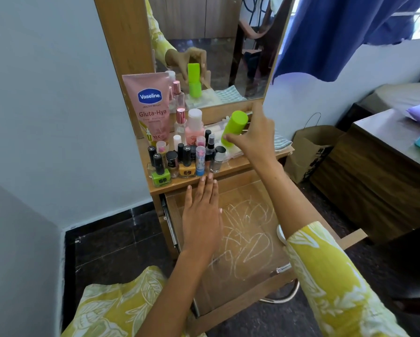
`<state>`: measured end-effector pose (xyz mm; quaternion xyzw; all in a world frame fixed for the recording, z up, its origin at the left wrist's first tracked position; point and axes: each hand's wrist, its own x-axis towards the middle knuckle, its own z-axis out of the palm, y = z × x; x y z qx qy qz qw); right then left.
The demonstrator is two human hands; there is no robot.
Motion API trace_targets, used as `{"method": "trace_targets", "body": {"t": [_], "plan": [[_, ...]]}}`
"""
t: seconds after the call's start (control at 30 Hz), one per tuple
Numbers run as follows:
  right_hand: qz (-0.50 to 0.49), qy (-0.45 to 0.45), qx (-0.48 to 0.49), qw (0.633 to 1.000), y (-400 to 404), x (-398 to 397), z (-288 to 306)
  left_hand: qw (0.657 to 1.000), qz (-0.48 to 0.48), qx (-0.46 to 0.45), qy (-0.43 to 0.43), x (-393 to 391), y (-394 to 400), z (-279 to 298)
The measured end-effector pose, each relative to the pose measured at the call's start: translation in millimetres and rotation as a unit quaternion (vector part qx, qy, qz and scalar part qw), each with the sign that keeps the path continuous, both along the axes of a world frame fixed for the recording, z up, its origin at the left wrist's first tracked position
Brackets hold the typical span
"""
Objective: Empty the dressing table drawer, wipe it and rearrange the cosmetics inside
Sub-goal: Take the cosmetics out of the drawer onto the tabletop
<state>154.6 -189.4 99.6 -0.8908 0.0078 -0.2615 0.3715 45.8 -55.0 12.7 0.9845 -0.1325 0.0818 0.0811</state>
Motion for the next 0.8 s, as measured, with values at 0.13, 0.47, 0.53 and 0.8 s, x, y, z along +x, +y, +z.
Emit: {"method": "trace_targets", "body": {"t": [0.13,0.47,0.53,0.8], "plan": [[0.039,-0.013,0.033,0.999,7,16,-14,1.0,-0.004,-0.002,-0.003,0,0,0],[0.046,0.023,0.027,0.998,-27,-20,-31,1.0,-0.007,-0.017,-0.023,0,0,-4],[0.046,0.079,-0.068,0.994,-49,-48,-31,0.999,-0.008,-0.024,-0.032,-1,-1,-3],[0.027,0.502,-0.37,0.782,-86,-121,-77,1.0,-0.006,-0.007,-0.015,-1,1,-3]]}}
